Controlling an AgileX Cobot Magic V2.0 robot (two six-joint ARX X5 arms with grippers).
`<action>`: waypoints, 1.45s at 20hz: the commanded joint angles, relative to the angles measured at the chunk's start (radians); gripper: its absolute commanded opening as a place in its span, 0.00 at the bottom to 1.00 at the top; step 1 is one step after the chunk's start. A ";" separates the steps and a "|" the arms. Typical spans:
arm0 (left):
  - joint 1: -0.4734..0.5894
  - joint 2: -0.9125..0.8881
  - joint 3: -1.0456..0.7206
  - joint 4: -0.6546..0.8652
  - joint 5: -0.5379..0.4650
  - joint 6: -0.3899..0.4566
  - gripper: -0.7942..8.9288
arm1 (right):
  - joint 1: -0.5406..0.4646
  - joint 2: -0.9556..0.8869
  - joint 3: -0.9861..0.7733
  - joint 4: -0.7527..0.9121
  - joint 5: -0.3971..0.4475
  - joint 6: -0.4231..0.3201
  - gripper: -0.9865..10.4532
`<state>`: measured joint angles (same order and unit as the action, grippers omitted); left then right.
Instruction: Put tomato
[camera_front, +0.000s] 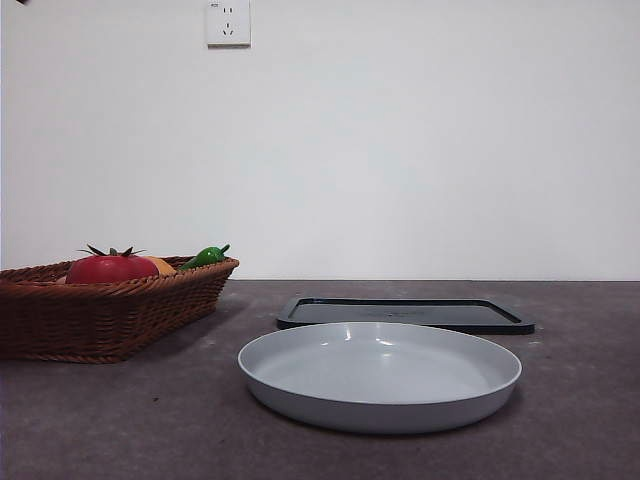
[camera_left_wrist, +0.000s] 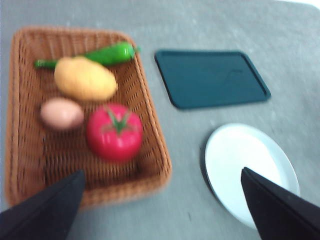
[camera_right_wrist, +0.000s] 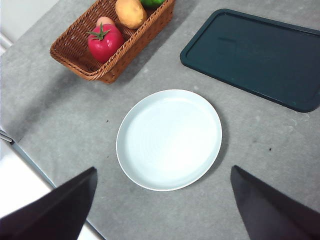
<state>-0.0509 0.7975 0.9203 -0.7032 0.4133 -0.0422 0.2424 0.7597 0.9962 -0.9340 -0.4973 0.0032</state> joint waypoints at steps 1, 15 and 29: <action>-0.004 0.075 0.021 0.071 -0.006 0.008 0.60 | 0.004 0.004 0.021 0.010 0.000 -0.010 0.46; -0.106 0.553 0.021 0.413 -0.158 0.198 0.60 | 0.004 0.004 0.021 0.013 0.000 -0.010 0.46; -0.109 0.752 0.021 0.505 -0.159 0.237 0.60 | 0.004 0.004 0.020 0.006 0.000 -0.010 0.46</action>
<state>-0.1558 1.5307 0.9226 -0.2062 0.2569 0.1787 0.2424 0.7597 0.9962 -0.9321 -0.4973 0.0032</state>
